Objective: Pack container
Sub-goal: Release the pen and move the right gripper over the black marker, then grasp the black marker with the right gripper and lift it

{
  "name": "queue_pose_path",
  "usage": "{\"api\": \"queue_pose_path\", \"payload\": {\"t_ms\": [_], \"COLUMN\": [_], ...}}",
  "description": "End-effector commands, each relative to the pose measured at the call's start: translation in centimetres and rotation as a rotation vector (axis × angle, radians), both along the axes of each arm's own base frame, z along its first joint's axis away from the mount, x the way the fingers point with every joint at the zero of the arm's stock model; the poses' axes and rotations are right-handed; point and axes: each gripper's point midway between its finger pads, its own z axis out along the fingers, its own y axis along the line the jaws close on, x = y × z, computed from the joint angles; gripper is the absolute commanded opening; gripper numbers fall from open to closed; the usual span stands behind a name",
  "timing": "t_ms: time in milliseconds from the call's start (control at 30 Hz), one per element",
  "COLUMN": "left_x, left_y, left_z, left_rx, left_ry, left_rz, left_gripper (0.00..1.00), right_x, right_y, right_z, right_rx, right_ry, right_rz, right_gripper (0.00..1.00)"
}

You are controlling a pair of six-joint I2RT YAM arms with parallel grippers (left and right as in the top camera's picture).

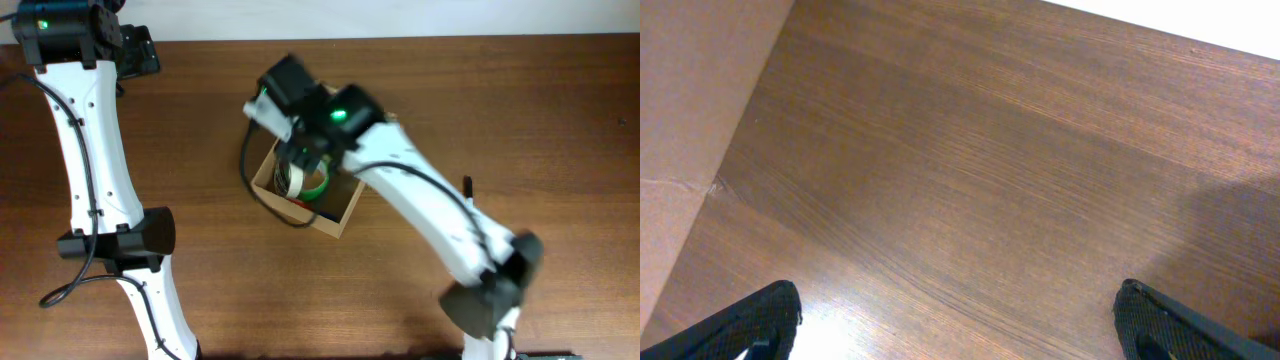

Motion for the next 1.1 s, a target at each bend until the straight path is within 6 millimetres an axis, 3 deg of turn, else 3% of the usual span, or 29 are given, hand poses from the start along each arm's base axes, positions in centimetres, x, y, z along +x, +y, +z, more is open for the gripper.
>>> {"api": "queue_pose_path", "payload": {"t_ms": [0, 100, 167, 233, 300, 400, 500, 633, 733, 900, 1067], "left_x": [-0.4, -0.4, -0.4, -0.4, -0.4, -0.4, -0.4, -0.4, -0.4, -0.4, -0.4], "left_y": [0.4, 0.4, 0.4, 0.4, 0.4, 0.4, 0.4, 0.4, 0.4, 0.4, 0.4], "left_z": [0.6, 0.6, 0.6, 0.6, 0.6, 0.6, 0.6, 0.6, 0.6, 0.6, 0.6], "left_rx": [0.016, 0.017, 0.016, 0.016, 0.017, 0.016, 0.016, 0.016, 0.017, 0.017, 0.016], "left_ry": [-0.006, -0.006, -0.006, -0.006, -0.006, -0.006, -0.006, -0.006, -0.006, -0.006, -0.006], "left_rz": [0.004, 0.004, 0.004, 0.004, 0.004, 0.004, 0.004, 0.004, 0.004, 0.004, 0.004], "left_gripper": [1.00, 1.00, 1.00, 1.00, 1.00, 1.00, 1.00, 1.00, 1.00, 1.00, 1.00], "right_x": [-1.2, -3.0, -4.0, -4.9, -5.6, -6.2, -6.4, -5.8, -5.6, -5.5, -5.5], "right_y": [-6.5, -12.1, -16.4, -20.8, -24.7, -28.8, -31.2, -32.5, -32.7, -33.2, -32.3], "right_z": [11.4, 16.1, 18.1, 18.8, 17.6, 12.5, 4.9, -6.0, -12.8, -19.6, -23.6], "right_rx": [0.088, 0.174, 0.205, 0.228, 0.234, 0.239, 0.197, 0.127, 0.117, 0.095, 0.088], "right_ry": [-0.251, -0.345, -0.402, -0.436, -0.426, -0.317, -0.144, 0.044, 0.159, 0.321, 0.462], "right_rz": [-0.151, -0.271, -0.359, -0.482, -0.614, -0.825, -0.989, -1.093, -1.148, -1.215, -1.086], "right_gripper": [0.51, 0.52, 0.53, 0.54, 0.54, 0.54, 0.56, 0.60, 0.63, 0.62, 0.60]}}
